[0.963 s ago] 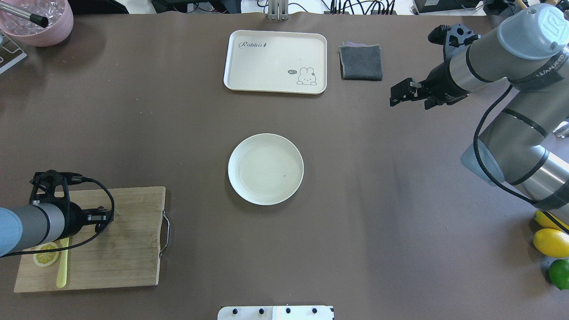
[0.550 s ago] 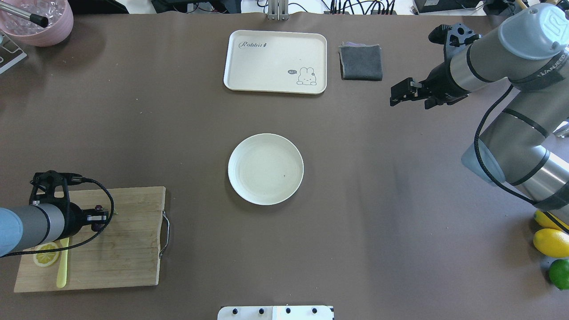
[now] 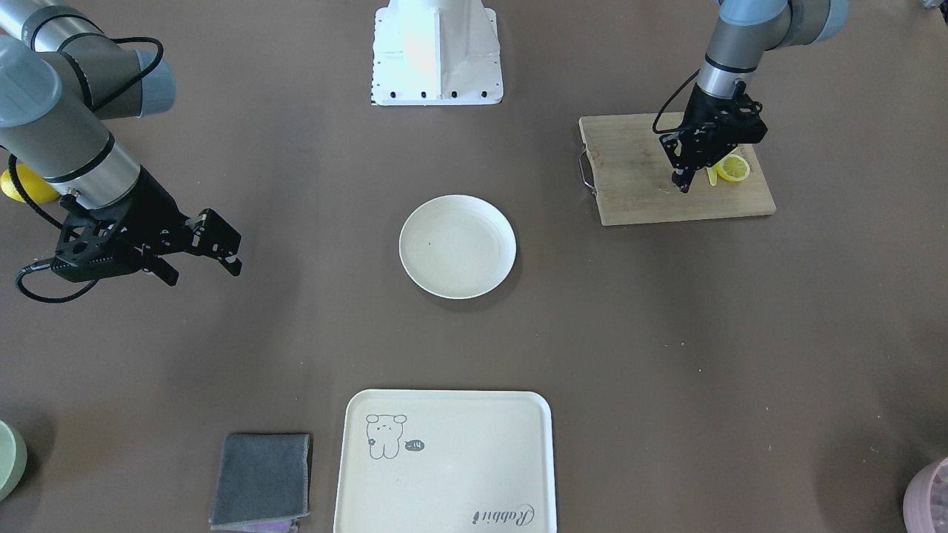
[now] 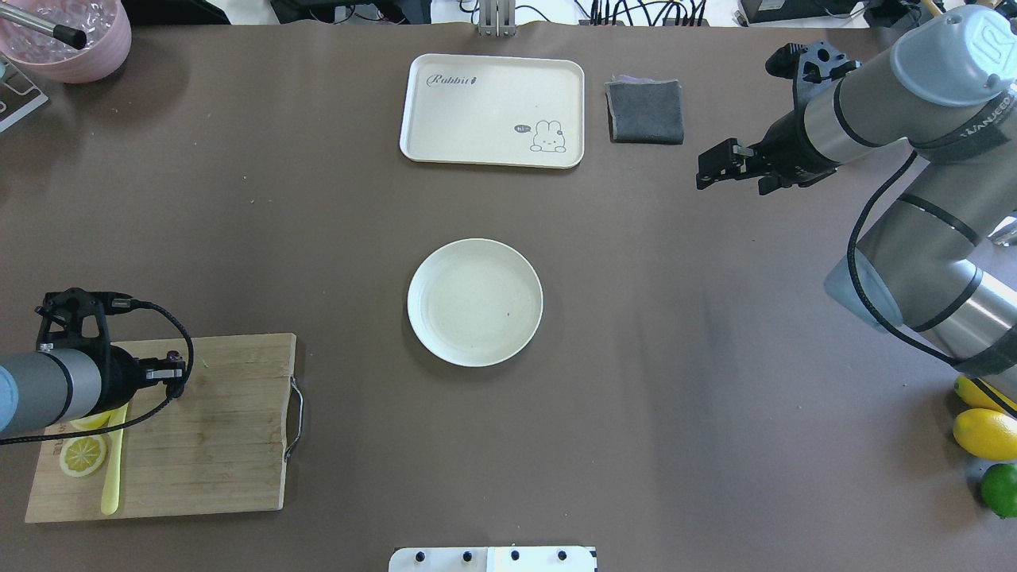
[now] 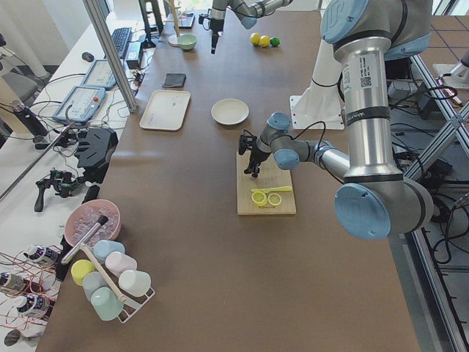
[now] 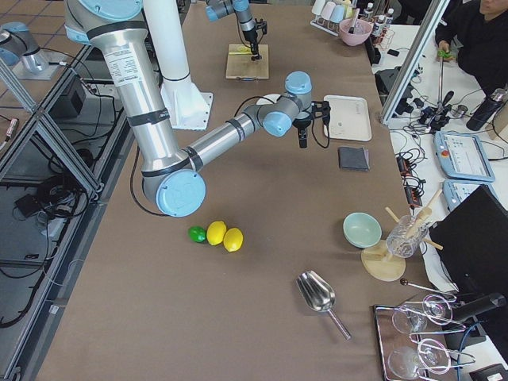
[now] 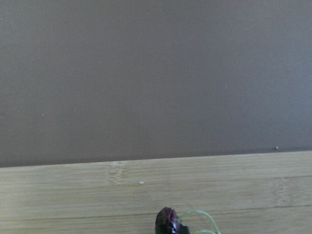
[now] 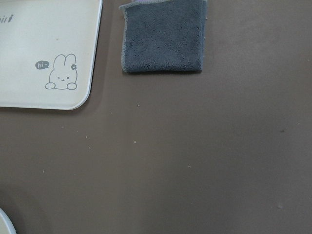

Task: Place red cherry on plate
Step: 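Carry the cherries with the left gripper over the white plate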

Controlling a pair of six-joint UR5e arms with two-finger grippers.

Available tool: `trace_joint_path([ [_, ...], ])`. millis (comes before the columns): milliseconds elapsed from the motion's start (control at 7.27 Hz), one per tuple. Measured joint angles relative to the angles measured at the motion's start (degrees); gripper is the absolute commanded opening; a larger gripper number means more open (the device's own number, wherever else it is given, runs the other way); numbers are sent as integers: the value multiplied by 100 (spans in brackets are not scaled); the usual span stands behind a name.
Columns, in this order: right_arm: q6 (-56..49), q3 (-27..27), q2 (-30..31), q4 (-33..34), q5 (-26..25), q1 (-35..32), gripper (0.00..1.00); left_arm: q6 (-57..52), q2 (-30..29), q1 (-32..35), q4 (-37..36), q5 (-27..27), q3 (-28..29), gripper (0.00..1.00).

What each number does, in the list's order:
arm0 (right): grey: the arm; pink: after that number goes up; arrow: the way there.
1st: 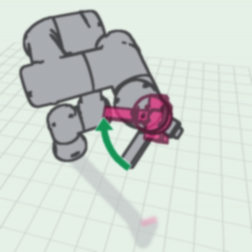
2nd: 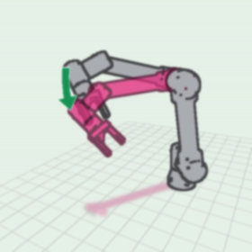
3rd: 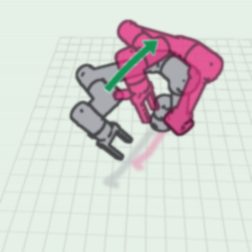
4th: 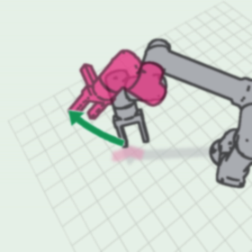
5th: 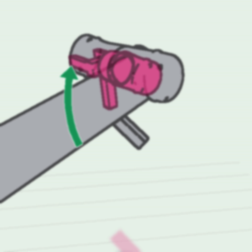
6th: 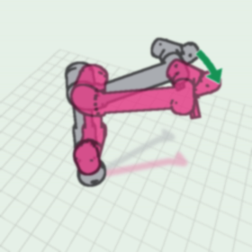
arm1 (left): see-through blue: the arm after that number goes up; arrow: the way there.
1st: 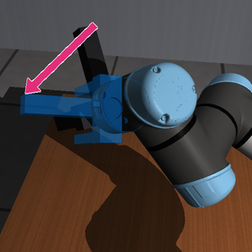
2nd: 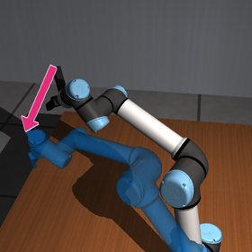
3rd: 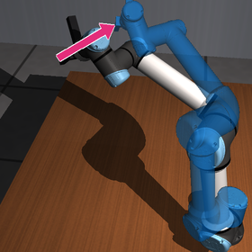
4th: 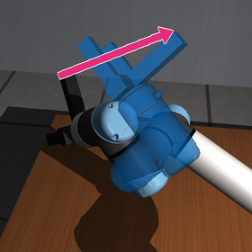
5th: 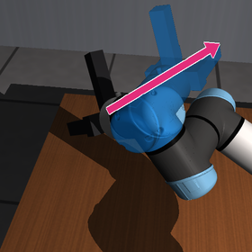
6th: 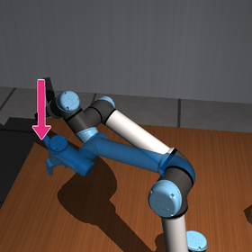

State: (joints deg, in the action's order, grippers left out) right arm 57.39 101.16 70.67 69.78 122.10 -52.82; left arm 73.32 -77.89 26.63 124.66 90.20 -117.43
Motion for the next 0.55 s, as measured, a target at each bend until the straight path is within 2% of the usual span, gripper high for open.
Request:
trace_joint_path([
  [275, -2, 5, -1, 0, 28, -3, 99, -23, -184, 572, -22, 458, -174, 0],
  [550, -6, -4, 1, 0, 47, -7, 99, -3, -1184, 848, -279, 696, -13, 0],
])
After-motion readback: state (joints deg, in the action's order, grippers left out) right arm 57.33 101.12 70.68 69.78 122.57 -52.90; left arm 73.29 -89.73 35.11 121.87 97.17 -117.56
